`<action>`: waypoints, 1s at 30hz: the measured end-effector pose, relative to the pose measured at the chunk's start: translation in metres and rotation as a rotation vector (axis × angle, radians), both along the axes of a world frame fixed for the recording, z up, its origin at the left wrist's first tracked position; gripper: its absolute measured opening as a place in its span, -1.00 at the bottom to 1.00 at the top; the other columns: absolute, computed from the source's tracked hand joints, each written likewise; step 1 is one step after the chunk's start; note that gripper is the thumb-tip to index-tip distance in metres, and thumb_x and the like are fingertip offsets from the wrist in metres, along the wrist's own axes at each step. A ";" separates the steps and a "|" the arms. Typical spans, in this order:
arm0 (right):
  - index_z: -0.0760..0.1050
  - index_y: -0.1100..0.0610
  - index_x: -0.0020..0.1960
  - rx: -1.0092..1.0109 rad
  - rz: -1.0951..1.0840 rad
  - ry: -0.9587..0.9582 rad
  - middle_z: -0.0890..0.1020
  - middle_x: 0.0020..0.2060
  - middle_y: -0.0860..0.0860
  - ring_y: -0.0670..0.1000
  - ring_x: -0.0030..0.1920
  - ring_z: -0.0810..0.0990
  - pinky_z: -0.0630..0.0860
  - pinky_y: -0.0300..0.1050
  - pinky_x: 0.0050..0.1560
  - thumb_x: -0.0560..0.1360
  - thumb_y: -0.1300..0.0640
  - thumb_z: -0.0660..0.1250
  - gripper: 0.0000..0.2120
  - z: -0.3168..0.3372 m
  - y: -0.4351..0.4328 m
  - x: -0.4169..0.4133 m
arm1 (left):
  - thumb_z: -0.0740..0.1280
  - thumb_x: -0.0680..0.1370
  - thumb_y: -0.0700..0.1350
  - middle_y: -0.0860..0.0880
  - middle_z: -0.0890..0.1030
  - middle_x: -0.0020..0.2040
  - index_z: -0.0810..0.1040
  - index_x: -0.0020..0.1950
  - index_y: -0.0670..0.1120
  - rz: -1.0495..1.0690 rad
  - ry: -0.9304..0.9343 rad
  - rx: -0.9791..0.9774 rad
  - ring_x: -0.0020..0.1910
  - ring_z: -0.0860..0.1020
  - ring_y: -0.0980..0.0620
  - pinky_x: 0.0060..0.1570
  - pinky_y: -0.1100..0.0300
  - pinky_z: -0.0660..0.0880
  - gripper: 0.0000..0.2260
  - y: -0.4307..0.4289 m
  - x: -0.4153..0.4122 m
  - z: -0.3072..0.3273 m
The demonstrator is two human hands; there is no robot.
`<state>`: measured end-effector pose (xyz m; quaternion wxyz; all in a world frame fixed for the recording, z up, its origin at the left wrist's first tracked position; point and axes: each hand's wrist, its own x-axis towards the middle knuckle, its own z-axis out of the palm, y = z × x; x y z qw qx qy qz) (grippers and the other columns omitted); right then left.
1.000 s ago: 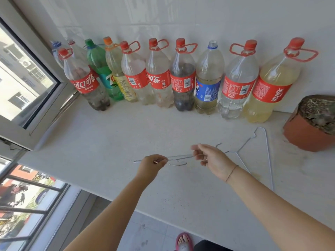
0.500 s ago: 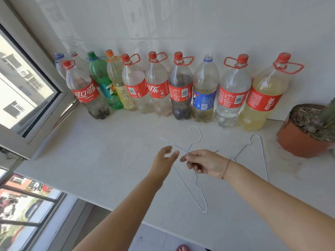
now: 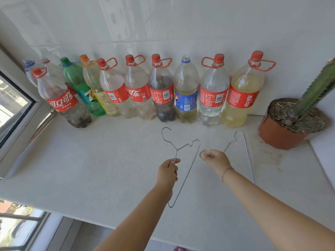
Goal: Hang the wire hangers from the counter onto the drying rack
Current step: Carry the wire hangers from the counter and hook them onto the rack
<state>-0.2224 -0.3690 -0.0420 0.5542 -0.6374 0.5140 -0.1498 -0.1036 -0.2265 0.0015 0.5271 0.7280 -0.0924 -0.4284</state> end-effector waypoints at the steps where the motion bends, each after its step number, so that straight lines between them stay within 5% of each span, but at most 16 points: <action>1: 0.58 0.13 -0.05 -0.089 -0.083 0.122 0.58 -0.17 0.02 0.05 -0.13 0.55 0.43 -0.18 -0.16 0.45 0.16 0.32 -0.90 -0.012 -0.008 -0.013 | 0.06 0.63 -0.21 -0.01 0.37 -0.37 0.56 -0.02 -0.10 0.008 -0.012 0.001 -0.43 0.28 0.08 -0.40 0.25 0.30 -0.73 -0.002 -0.002 -0.002; 6: 0.59 0.04 -0.15 -0.295 -0.090 0.623 0.63 -0.11 0.06 0.14 -0.10 0.58 0.43 -0.16 -0.19 0.36 0.09 0.33 -0.90 -0.041 -0.025 -0.048 | 0.08 0.62 -0.21 -0.01 0.37 -0.37 0.55 -0.01 -0.11 0.004 0.004 -0.019 -0.43 0.29 0.07 -0.41 0.25 0.30 -0.75 -0.006 -0.011 -0.008; 14: 0.59 -0.03 -0.19 -0.242 -0.152 0.599 0.67 -0.13 -0.02 0.10 -0.02 0.59 0.38 -0.08 0.02 0.38 -0.07 0.41 -0.87 -0.044 -0.021 -0.050 | 0.08 0.63 -0.22 -0.02 0.37 -0.36 0.57 0.00 -0.12 -0.027 -0.001 -0.006 -0.40 0.31 0.07 -0.39 0.24 0.31 -0.75 -0.002 -0.009 -0.010; 18: 0.50 -0.04 -0.29 -0.189 -0.136 0.572 0.66 -0.21 -0.04 0.05 -0.16 0.54 0.34 -0.07 0.06 0.38 -0.10 0.41 -0.82 -0.044 -0.023 -0.052 | 0.09 0.63 -0.23 -0.02 0.38 -0.36 0.57 -0.03 -0.11 -0.017 0.008 -0.001 -0.41 0.31 0.06 -0.38 0.23 0.31 -0.74 0.000 -0.006 -0.010; 23: 0.49 0.09 -0.35 -0.050 -0.102 0.245 0.58 -0.38 0.00 0.06 -0.27 0.54 0.40 -0.19 -0.25 0.41 0.06 0.42 -0.78 -0.029 -0.020 -0.050 | 0.09 0.62 -0.24 -0.03 0.39 -0.37 0.57 -0.03 -0.12 0.009 0.028 -0.010 -0.41 0.32 0.06 -0.39 0.22 0.32 -0.75 0.002 -0.003 -0.006; 26: 0.52 0.18 -0.25 0.090 -0.166 -0.036 0.64 -0.34 0.15 0.06 -0.34 0.61 0.50 -0.13 -0.22 0.46 0.21 0.37 -0.87 -0.010 -0.008 -0.044 | 0.08 0.62 -0.27 -0.04 0.39 -0.36 0.56 -0.02 -0.15 0.036 0.053 -0.034 -0.41 0.31 0.06 -0.40 0.23 0.31 -0.75 0.001 0.000 0.000; 30: 0.54 0.25 -0.06 0.224 -0.149 -0.285 0.59 -0.35 0.11 0.02 -0.41 0.58 0.55 -0.19 -0.35 0.49 0.33 0.31 -0.94 0.026 0.007 -0.032 | 0.09 0.61 -0.28 -0.04 0.39 -0.37 0.55 0.00 -0.17 0.085 0.068 -0.096 -0.41 0.31 0.06 -0.39 0.23 0.28 -0.76 0.001 0.008 0.012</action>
